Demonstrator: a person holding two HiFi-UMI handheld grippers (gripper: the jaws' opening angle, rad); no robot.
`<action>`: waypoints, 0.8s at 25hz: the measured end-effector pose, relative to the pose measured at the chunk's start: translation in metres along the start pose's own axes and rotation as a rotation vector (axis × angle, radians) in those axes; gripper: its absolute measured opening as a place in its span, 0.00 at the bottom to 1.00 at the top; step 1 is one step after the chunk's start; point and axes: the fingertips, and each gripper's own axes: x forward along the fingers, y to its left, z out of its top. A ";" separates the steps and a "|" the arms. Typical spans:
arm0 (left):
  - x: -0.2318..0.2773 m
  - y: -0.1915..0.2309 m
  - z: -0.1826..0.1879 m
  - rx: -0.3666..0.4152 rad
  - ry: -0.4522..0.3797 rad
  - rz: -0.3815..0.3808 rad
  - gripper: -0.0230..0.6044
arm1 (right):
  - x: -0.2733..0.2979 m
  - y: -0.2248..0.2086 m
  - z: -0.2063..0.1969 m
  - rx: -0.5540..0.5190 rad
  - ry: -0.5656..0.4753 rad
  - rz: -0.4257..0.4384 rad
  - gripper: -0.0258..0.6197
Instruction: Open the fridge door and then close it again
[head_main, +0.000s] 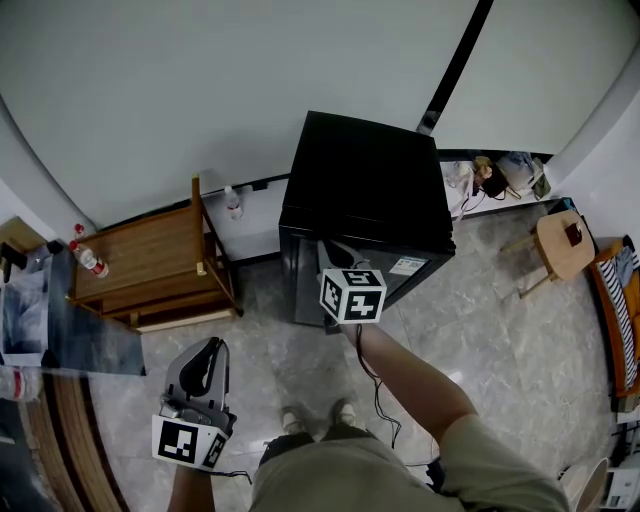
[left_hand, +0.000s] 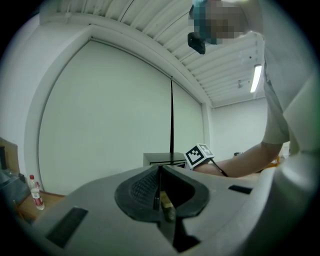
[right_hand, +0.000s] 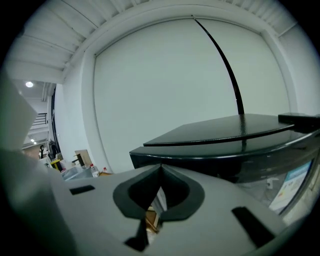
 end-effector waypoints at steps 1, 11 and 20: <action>0.000 0.000 0.000 0.000 0.000 0.001 0.08 | 0.000 0.000 -0.001 0.011 -0.003 -0.002 0.04; 0.002 -0.004 -0.002 0.011 0.027 0.023 0.08 | -0.008 -0.012 -0.001 0.039 0.005 0.006 0.04; 0.017 -0.021 -0.001 0.034 0.081 0.026 0.08 | -0.049 -0.031 0.029 0.028 -0.030 0.026 0.04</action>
